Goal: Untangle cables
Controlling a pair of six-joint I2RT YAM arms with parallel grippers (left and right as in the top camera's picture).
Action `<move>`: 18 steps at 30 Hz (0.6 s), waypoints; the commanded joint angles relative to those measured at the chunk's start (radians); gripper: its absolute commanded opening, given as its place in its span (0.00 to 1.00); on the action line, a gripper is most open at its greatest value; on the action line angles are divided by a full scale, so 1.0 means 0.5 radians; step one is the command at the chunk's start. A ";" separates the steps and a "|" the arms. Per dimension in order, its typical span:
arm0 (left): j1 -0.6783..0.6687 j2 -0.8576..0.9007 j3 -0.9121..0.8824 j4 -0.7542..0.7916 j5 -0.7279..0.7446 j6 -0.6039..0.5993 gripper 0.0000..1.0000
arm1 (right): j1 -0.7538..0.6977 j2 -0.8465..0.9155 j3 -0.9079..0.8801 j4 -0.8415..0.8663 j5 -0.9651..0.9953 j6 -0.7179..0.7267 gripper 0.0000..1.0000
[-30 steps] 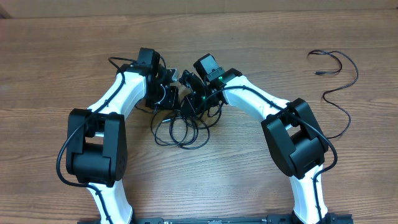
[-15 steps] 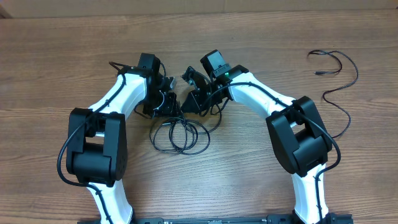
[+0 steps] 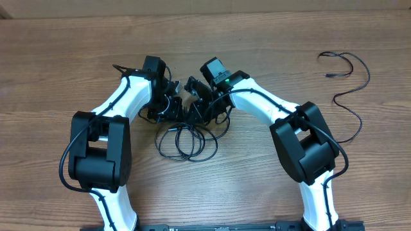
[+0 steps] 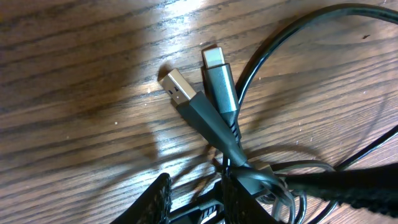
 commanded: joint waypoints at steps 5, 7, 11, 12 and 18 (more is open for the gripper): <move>-0.026 0.019 -0.018 -0.005 -0.028 -0.008 0.29 | 0.062 -0.036 -0.009 -0.050 0.153 -0.004 0.18; -0.026 0.019 -0.018 -0.005 -0.028 -0.011 0.30 | 0.063 -0.036 -0.009 -0.048 0.153 -0.005 0.18; -0.027 0.019 -0.018 -0.020 -0.027 -0.017 0.34 | 0.063 -0.035 -0.009 -0.046 0.197 -0.005 0.18; -0.027 0.019 -0.018 -0.026 -0.027 -0.036 0.34 | 0.063 -0.035 -0.009 -0.046 0.214 -0.005 0.18; -0.027 0.020 -0.066 -0.018 -0.029 -0.066 0.34 | 0.063 -0.035 -0.009 -0.022 0.237 -0.005 0.14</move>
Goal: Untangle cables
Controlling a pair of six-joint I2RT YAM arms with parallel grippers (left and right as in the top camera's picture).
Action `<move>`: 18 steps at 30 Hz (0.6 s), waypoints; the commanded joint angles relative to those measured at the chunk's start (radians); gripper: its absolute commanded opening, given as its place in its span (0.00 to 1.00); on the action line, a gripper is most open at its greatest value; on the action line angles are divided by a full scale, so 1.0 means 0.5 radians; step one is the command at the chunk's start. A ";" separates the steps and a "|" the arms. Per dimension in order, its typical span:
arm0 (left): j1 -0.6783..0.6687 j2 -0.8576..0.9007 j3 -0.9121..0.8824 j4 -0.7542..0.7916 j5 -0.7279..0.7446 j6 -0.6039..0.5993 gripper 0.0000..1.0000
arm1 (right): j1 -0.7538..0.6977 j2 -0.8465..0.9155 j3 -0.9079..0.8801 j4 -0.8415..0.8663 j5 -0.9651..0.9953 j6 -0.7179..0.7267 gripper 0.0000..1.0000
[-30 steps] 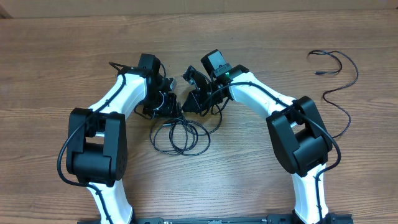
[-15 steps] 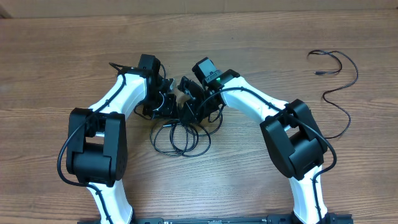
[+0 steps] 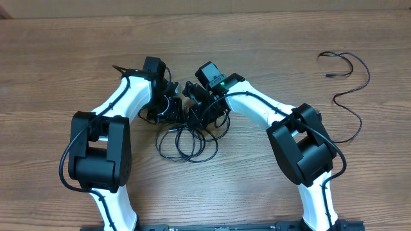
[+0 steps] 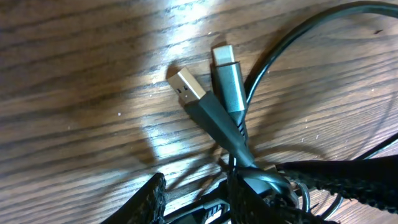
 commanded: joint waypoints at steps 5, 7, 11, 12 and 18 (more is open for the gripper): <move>-0.026 0.020 -0.124 0.036 -0.014 -0.033 0.34 | 0.006 -0.035 -0.009 0.032 0.047 -0.005 0.13; -0.026 0.020 -0.128 0.034 -0.013 -0.032 0.33 | 0.006 -0.035 -0.009 0.027 0.070 -0.005 0.13; -0.026 0.020 -0.131 0.059 -0.014 -0.033 0.34 | 0.011 -0.035 -0.011 0.018 0.069 -0.005 0.13; -0.027 0.020 -0.134 0.073 -0.014 -0.034 0.34 | 0.012 -0.035 -0.011 0.016 0.069 -0.005 0.13; -0.027 0.020 -0.137 0.108 -0.012 -0.049 0.34 | 0.014 -0.034 -0.011 0.006 0.069 -0.005 0.15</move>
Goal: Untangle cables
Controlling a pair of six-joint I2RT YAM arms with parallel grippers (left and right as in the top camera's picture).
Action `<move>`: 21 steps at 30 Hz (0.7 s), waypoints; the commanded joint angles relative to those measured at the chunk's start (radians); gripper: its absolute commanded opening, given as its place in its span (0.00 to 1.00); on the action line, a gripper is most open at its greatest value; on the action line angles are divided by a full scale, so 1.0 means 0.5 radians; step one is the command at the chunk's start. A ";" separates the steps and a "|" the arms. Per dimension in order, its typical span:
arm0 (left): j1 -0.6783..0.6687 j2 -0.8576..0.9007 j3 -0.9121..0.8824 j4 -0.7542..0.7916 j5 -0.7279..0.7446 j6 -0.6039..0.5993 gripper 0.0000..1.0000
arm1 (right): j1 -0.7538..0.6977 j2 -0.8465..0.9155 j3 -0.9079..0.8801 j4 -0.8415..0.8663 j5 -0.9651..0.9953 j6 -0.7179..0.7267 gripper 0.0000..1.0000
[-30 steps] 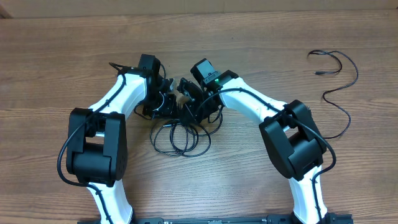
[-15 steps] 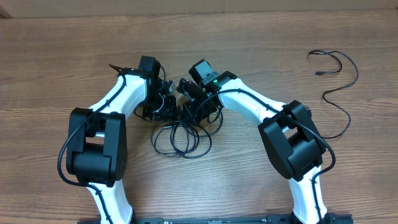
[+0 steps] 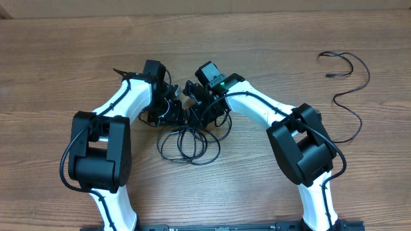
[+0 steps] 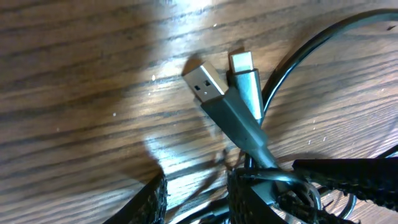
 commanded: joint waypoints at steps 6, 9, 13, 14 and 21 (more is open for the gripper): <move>-0.026 0.019 -0.063 -0.001 -0.002 -0.032 0.32 | 0.011 -0.033 -0.011 -0.005 0.022 -0.009 0.19; -0.003 0.014 -0.036 -0.049 0.041 0.006 0.30 | 0.011 -0.033 -0.011 -0.004 0.022 -0.009 0.18; 0.066 0.009 0.079 -0.187 0.162 0.118 0.34 | 0.011 -0.033 -0.011 -0.002 0.022 -0.009 0.17; 0.079 0.009 0.112 -0.224 0.184 0.150 0.33 | 0.011 -0.033 -0.011 -0.002 0.022 -0.009 0.14; 0.139 0.008 0.378 -0.498 0.170 0.250 0.31 | 0.011 -0.033 -0.011 -0.002 0.022 -0.010 0.14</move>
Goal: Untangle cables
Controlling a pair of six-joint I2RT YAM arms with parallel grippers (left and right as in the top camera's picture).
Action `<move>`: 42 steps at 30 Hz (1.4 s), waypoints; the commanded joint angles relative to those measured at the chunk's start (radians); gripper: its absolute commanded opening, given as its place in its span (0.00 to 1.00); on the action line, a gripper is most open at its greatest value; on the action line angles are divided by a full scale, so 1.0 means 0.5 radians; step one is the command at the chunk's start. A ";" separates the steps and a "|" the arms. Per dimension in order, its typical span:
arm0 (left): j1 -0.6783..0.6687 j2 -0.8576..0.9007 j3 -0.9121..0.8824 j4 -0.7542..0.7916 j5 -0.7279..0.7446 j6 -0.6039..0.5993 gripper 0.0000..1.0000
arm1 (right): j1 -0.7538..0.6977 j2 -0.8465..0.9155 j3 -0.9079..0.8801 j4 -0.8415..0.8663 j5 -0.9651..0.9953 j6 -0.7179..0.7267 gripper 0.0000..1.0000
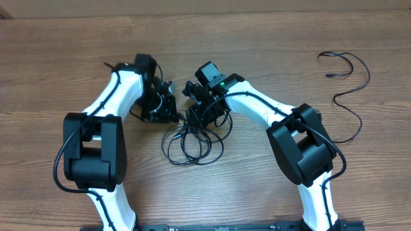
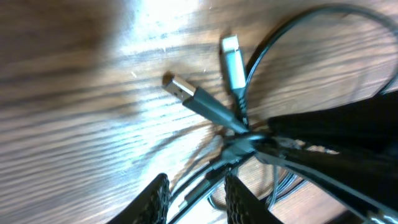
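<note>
A tangle of thin black cables (image 1: 194, 144) lies in loops at mid-table. Its upper end runs up between both grippers. My left gripper (image 1: 171, 113) sits at the tangle's upper left, and in its wrist view the left gripper (image 2: 197, 200) is shut on cable strands running between its fingers. Ahead of it two plugs fan out from a knot: a USB-A plug (image 2: 180, 88) and a slimmer silver plug (image 2: 232, 57). My right gripper (image 1: 194, 114) meets the bundle from the right. Its dark fingers (image 2: 323, 127) close on the knot just behind the plugs.
A separate thin black cable (image 1: 350, 70) lies stretched in a curve at the far right of the wooden table (image 1: 270, 38). Both arms' white links reach in from the near edge on either side of the tangle.
My left gripper has moved left and back from the plugs, which now look smaller and farther off. The strands between the grippers look stretched. The loops lie slightly further right.
Throughout, both grippers stayed at the top of the tangle, with the two plugs just ahead of the left fingers. The right gripper's fingers came in beside the knot. The plugs shifted a little each time, and now the left gripper stands further left.
</note>
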 commanded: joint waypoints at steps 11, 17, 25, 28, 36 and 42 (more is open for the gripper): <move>-0.063 0.014 0.001 -0.181 0.146 0.508 0.29 | 0.011 -0.034 -0.011 0.011 0.022 -0.008 0.15; -0.056 0.014 -0.230 0.018 0.207 0.329 0.33 | 0.011 -0.034 -0.011 0.011 0.044 -0.001 0.14; -0.069 0.014 -0.454 0.407 0.087 -0.296 0.33 | 0.011 -0.034 -0.011 0.033 0.050 0.129 0.15; -0.069 0.014 -0.455 0.448 0.072 -0.369 0.33 | 0.011 -0.034 -0.011 0.034 0.148 0.227 0.15; -0.074 0.014 -0.470 0.455 -0.201 -0.513 0.04 | 0.011 -0.034 -0.011 0.043 0.169 0.264 0.09; -0.072 0.014 -0.543 0.581 -0.282 -0.552 0.05 | -0.001 -0.034 -0.011 0.072 0.153 0.262 0.04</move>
